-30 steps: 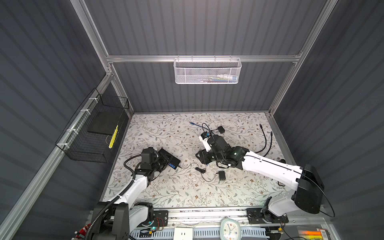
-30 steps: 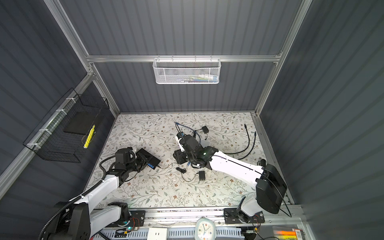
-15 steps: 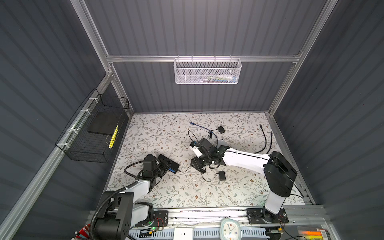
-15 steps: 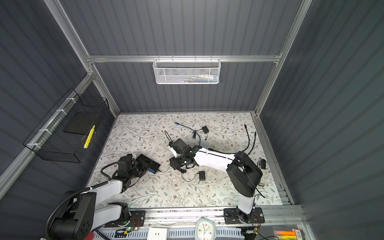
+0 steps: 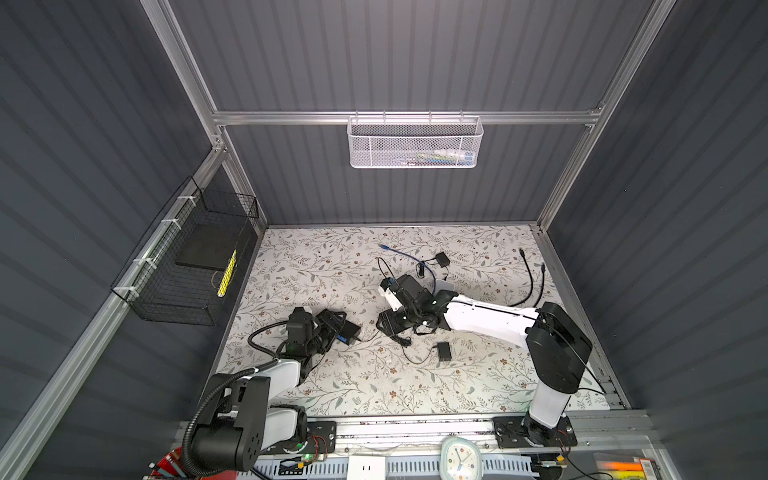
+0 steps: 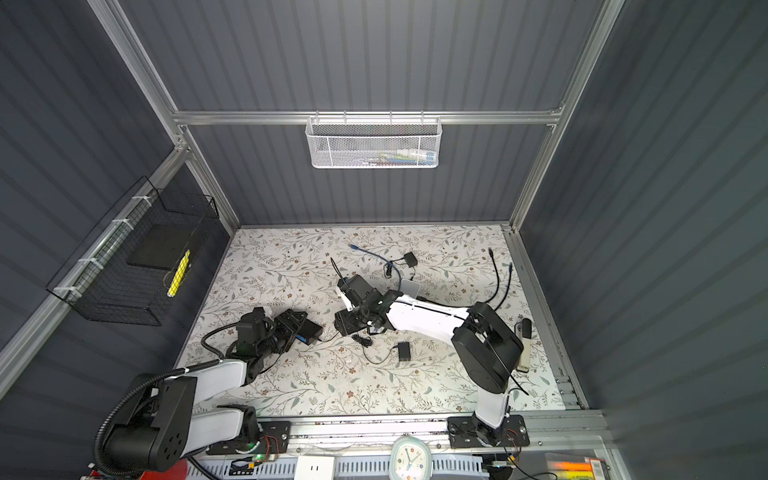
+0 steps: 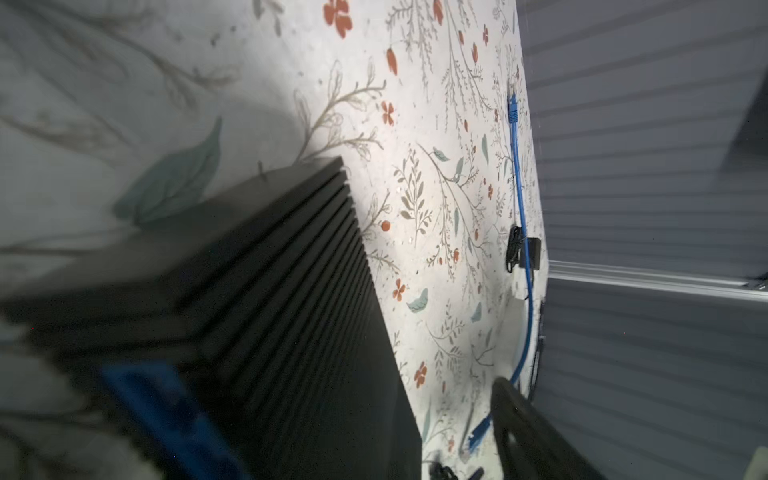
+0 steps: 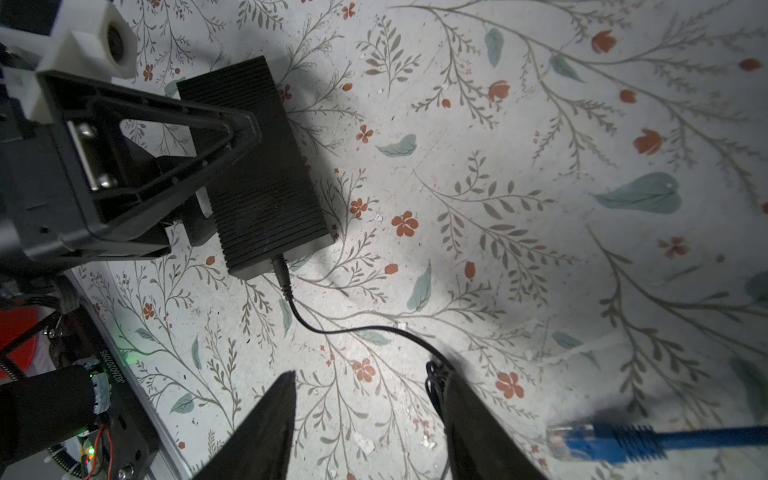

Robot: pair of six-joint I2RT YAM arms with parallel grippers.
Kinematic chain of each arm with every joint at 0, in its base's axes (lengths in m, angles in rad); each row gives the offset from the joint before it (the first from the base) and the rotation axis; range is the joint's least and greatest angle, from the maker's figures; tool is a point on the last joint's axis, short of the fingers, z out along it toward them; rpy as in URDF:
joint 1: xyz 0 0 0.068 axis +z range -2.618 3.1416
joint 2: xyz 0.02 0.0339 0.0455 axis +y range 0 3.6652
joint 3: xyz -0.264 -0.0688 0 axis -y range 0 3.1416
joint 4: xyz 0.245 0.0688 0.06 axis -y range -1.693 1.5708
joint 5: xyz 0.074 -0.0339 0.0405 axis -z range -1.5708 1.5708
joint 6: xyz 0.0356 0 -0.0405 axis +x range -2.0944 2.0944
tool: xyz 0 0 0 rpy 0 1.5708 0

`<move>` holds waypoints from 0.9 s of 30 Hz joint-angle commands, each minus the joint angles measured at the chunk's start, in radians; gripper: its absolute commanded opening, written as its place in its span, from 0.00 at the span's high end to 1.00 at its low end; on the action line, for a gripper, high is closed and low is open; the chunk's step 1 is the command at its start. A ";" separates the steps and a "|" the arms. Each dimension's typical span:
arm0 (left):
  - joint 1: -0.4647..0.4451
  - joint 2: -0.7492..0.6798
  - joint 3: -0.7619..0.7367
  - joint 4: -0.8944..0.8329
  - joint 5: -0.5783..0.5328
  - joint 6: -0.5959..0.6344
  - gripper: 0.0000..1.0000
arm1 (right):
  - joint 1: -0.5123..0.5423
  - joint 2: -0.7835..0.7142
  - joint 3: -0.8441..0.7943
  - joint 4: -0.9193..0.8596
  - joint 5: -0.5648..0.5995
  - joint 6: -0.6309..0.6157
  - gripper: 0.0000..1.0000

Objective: Insert the plug into the switch port

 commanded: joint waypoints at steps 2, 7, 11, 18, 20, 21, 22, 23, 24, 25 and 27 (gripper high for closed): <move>-0.001 -0.071 0.033 -0.186 -0.030 0.030 0.01 | 0.007 -0.034 -0.015 0.003 -0.010 0.044 0.41; 0.001 -0.239 0.145 -0.537 -0.074 0.099 0.00 | 0.013 -0.045 -0.007 -0.020 -0.047 -0.016 0.40; 0.051 -0.340 0.264 -0.860 -0.109 0.159 0.00 | 0.023 -0.028 0.031 -0.039 -0.071 -0.134 0.38; 0.187 -0.311 0.521 -1.233 -0.136 0.385 0.00 | 0.041 0.147 0.234 -0.160 -0.007 -0.283 0.36; 0.202 -0.276 0.577 -1.286 -0.148 0.430 0.00 | 0.058 0.219 0.326 -0.204 0.026 -0.325 0.35; 0.211 -0.264 0.595 -1.304 -0.155 0.443 0.00 | 0.065 0.243 0.352 -0.206 0.042 -0.335 0.35; 0.221 -0.252 0.607 -1.312 -0.158 0.454 0.00 | 0.072 0.271 0.378 -0.208 0.052 -0.345 0.34; 0.230 -0.247 0.612 -1.312 -0.159 0.459 0.00 | 0.078 0.293 0.407 -0.213 0.064 -0.352 0.33; 0.242 -0.241 0.613 -1.307 -0.157 0.464 0.00 | 0.085 0.319 0.430 -0.214 0.088 -0.358 0.33; 0.255 -0.238 0.612 -1.301 -0.147 0.468 0.00 | 0.093 0.346 0.459 -0.222 0.104 -0.372 0.32; 0.282 -0.231 0.616 -1.296 -0.137 0.476 0.00 | 0.106 0.389 0.500 -0.230 0.132 -0.394 0.31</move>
